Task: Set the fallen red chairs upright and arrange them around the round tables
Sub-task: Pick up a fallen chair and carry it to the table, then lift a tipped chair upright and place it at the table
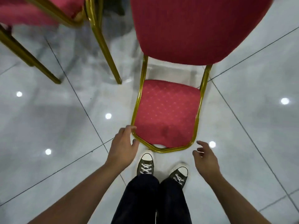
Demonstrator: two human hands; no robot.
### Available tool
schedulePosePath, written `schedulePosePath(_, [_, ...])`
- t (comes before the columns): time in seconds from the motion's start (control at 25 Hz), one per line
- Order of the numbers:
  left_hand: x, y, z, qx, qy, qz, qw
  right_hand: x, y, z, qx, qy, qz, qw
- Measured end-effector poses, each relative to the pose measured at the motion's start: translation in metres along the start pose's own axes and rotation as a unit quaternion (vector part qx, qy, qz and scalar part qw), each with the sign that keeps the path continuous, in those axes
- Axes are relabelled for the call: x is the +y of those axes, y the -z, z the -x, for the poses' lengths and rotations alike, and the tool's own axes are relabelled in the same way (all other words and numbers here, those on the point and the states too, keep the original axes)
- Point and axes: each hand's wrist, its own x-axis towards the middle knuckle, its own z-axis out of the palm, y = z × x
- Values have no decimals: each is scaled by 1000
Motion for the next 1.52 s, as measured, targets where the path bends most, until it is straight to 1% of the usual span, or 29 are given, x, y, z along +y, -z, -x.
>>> schedulePosePath(0.08, [-36, -44, -65, 4, 9, -6, 1000, 25, -39, -70, 5, -10, 6, 1000])
schedulePosePath(0.16, [-67, -85, -119, -2, 33, -12, 999, 47, -69, -127, 33, -21, -7, 999])
schedulePosePath(0.24, [-95, -118, -163, -11, 65, 12, 998, 67, -95, -171, 68, -37, -26, 997])
schedulePosePath(0.32, [-116, -140, -191, -33, 107, 71, 991, 77, -110, -194, 119, -46, -44, 991])
schedulePosePath(0.44, [-133, -147, -213, -63, 204, 189, 958, 92, -117, -211, 183, -43, -48, 981])
schedulePosePath(0.48, [-132, -146, -216, -75, 231, 227, 943, 96, -116, -215, 183, -64, -55, 980])
schedulePosePath(0.52, [-131, -143, -217, -88, 253, 263, 927, 97, -114, -218, 163, -98, -87, 978])
schedulePosePath(0.56, [-132, -143, -215, -98, 270, 278, 917, 96, -112, -218, 131, -133, -143, 972])
schedulePosePath(0.6, [-132, -141, -212, -101, 269, 272, 918, 90, -110, -219, 105, -160, -193, 962])
schedulePosePath(0.64, [-130, -138, -206, -98, 262, 262, 923, 84, -107, -217, 89, -176, -219, 956])
schedulePosePath(0.72, [-124, -135, -185, -85, 249, 255, 930, 84, -86, -197, 88, -179, -226, 953])
schedulePosePath(0.8, [-106, -112, -145, -74, 236, 227, 942, 77, -59, -155, 82, -166, -213, 959])
schedulePosePath(0.88, [-84, -72, -98, -69, 233, 193, 951, 54, -28, -100, 83, -149, -204, 964])
schedulePosePath(1.08, [3, 41, 23, -51, 185, 177, 965, -6, 71, 37, 95, -55, -195, 975])
schedulePosePath(1.12, [17, 55, 35, -41, 178, 183, 966, -15, 83, 48, 108, -37, -183, 976])
schedulePosePath(1.2, [64, 111, 80, -12, 156, 190, 969, -53, 134, 93, 123, -3, -182, 976])
schedulePosePath(1.28, [106, 155, 106, 28, 143, 182, 972, -87, 177, 120, 137, 13, -185, 973])
schedulePosePath(1.4, [162, 212, 135, 60, 140, 177, 972, -136, 236, 150, 146, 9, -203, 968])
schedulePosePath(1.52, [206, 246, 171, 88, 137, 166, 973, -173, 283, 175, 143, -41, -202, 968])
